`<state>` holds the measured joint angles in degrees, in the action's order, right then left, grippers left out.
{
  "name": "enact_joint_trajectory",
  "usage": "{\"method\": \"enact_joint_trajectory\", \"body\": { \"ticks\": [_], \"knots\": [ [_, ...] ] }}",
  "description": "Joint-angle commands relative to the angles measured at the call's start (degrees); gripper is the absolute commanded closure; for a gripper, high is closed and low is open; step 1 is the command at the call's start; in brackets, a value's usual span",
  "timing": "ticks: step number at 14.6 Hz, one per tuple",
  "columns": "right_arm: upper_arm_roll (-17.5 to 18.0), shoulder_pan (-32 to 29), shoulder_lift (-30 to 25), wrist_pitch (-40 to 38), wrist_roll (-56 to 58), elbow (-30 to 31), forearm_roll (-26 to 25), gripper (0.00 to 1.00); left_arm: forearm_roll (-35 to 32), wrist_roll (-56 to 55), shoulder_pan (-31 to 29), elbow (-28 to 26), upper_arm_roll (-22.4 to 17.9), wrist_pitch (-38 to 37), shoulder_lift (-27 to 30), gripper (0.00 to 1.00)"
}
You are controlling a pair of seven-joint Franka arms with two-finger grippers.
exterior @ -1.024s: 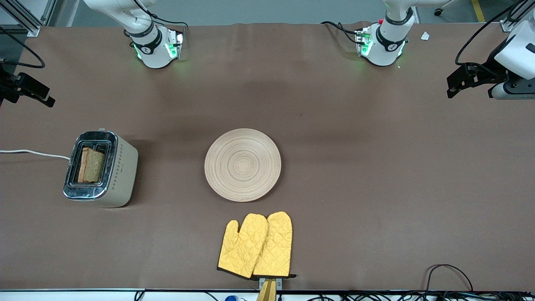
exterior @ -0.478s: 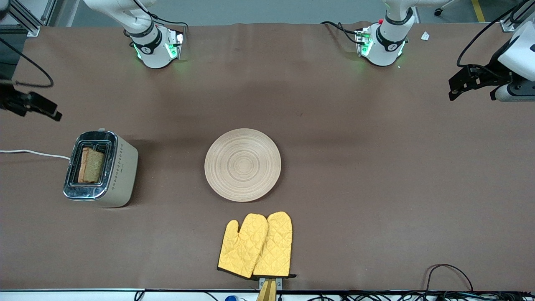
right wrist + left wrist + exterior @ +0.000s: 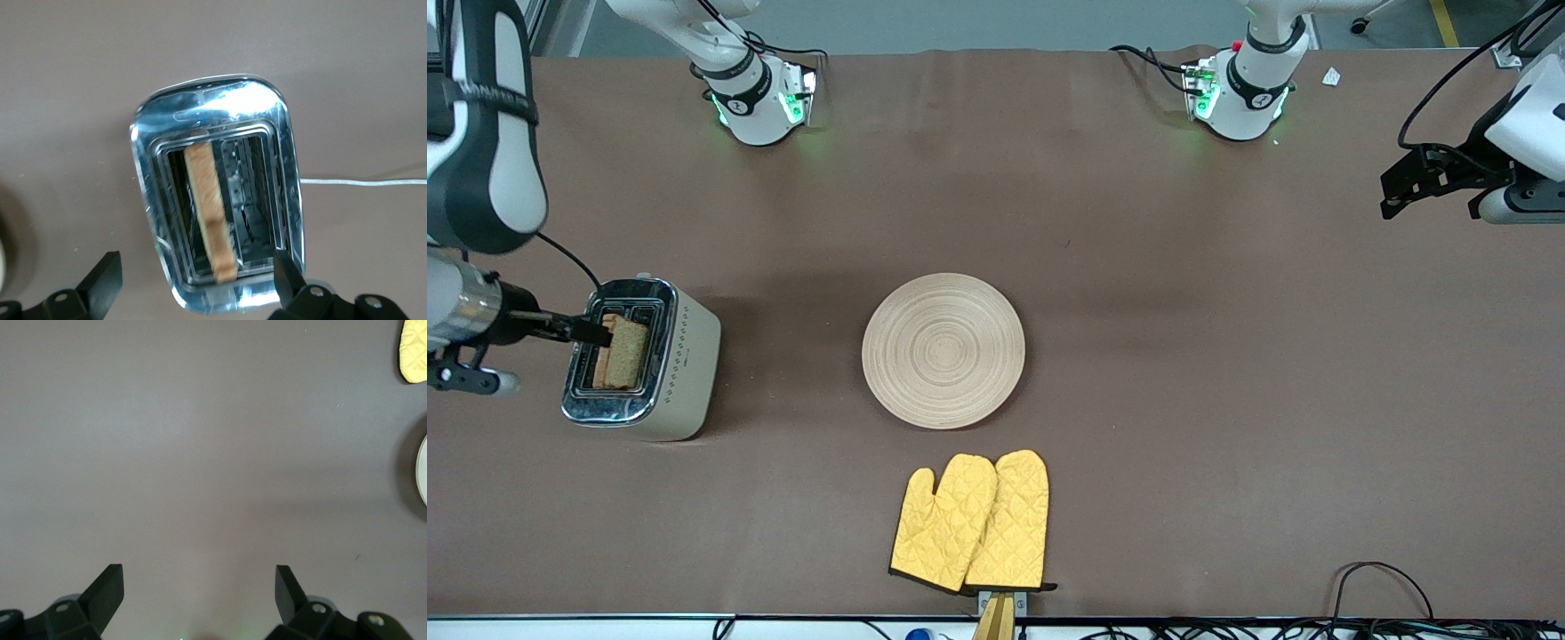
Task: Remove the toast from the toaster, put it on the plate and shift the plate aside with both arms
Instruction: 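Lower the right gripper and grasp the bread slice in the toaster, then lift the bread out of the toaster with the right gripper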
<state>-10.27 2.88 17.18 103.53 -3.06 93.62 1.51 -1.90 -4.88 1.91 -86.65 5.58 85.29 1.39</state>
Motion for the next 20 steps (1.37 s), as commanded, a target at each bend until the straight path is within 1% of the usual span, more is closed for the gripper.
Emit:
{"method": "enact_joint_trajectory", "body": {
  "ticks": [1, 2, 4, 6, 9, 11, 12, 15, 17, 20],
  "knots": [
    [0.6, -1.04, 1.35, 1.58, 1.22, 1.48, 1.83, 0.0, 0.85, -0.39, 0.11, 1.48, -0.04, -0.66, -0.51, 0.0],
    [0.6, -1.12, 2.32, 1.67, 1.39, 1.48, 2.44, 0.0, 0.85, -0.3, 0.11, 1.48, -0.04, -0.66, -0.51, 0.0],
    [0.6, -1.21, 3.73, 1.58, 4.62, 1.48, 3.5, 0.1, 0.85, -0.3, 0.02, 1.48, -0.04, -0.66, -0.86, 0.0],
    [0.6, -2.35, 4.17, 1.41, 6.05, 1.48, 3.94, 0.26, 0.76, -0.3, -0.07, 1.57, -0.04, -0.65, -0.86, 0.0],
    [0.6, -2.44, 4.52, 1.5, 7.98, 1.39, 3.86, 0.58, 1.02, -0.3, -0.15, 1.48, -0.04, -0.48, -1.04, 0.0],
    [0.6, -2.44, 4.53, 1.5, 7.98, 1.39, 3.94, 0.73, 1.11, -0.22, -0.07, 1.39, -0.04, -0.39, -1.21, 0.0],
    [0.6, -2.44, 4.44, 1.41, 7.98, 1.22, 3.94, 0.78, 1.11, -0.13, 0.19, 1.39, 0.13, -0.48, -1.73, 0.0],
    [0.51, -2.44, 3.56, 0.88, 7.81, 0.87, 3.94, 0.87, 1.11, -0.22, 0.81, 1.3, 0.22, -0.48, -1.91, 0.0],
    [0.51, -2.44, 1.81, -1.91, 7.89, -0.27, 3.85, 0.89, 1.81, -0.22, 1.08, 1.39, 0.49, -0.39, -2.97, 0.0],
    [0.51, -2.09, -0.56, -8.16, 7.63, -4.4, 3.77, 0.89, 6.9, -0.22, 0.81, 1.48, 0.49, -0.13, -4.72, 0.0]
  ]
}}
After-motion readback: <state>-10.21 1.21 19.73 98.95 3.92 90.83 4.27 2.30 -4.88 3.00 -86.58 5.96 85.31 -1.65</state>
